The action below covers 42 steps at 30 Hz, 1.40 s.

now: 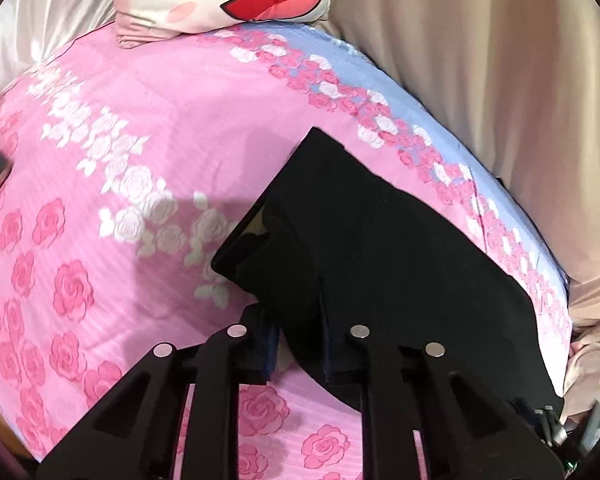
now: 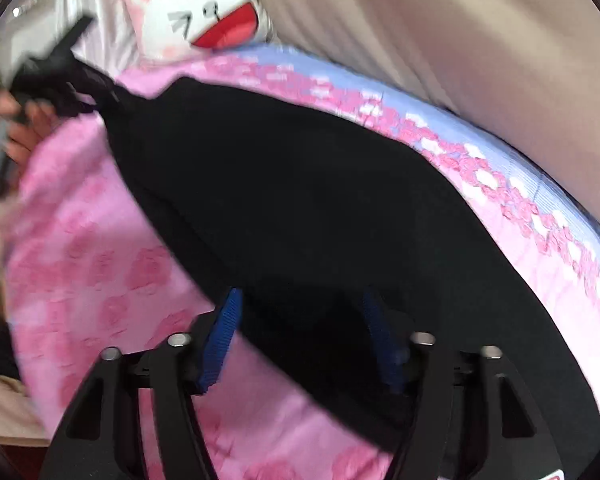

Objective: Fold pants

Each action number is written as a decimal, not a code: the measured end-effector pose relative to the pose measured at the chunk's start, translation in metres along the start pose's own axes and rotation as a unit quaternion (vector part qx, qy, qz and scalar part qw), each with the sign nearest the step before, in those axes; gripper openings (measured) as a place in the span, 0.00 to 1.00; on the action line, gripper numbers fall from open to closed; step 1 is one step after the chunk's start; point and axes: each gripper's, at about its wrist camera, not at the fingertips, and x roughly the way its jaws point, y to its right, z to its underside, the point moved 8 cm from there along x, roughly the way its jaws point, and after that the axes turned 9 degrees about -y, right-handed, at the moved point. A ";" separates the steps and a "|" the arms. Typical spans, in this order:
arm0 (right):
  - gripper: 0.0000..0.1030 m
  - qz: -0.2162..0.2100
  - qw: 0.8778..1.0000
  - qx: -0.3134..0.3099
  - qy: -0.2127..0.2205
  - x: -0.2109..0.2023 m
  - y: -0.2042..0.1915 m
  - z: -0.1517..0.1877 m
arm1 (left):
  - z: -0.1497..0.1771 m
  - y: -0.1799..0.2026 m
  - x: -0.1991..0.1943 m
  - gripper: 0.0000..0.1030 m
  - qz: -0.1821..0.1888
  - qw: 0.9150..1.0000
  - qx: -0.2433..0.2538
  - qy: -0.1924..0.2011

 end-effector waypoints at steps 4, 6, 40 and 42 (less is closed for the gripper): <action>0.09 -0.085 0.996 0.033 0.000 -0.026 0.001 -0.009 | -0.001 0.002 -0.017 0.14 0.003 1.000 0.014 0.021; 0.14 -0.150 0.988 0.043 0.021 -0.055 0.002 -0.007 | 0.003 0.000 -0.021 0.16 -0.005 0.999 0.024 0.024; 0.34 -0.120 0.986 0.112 0.036 0.040 0.123 -0.128 | -0.036 -0.036 0.020 0.62 -0.245 0.966 0.012 0.079; 0.48 -0.096 0.986 0.118 0.071 0.006 0.134 -0.110 | -0.034 -0.030 0.010 0.62 -0.231 0.969 0.029 0.086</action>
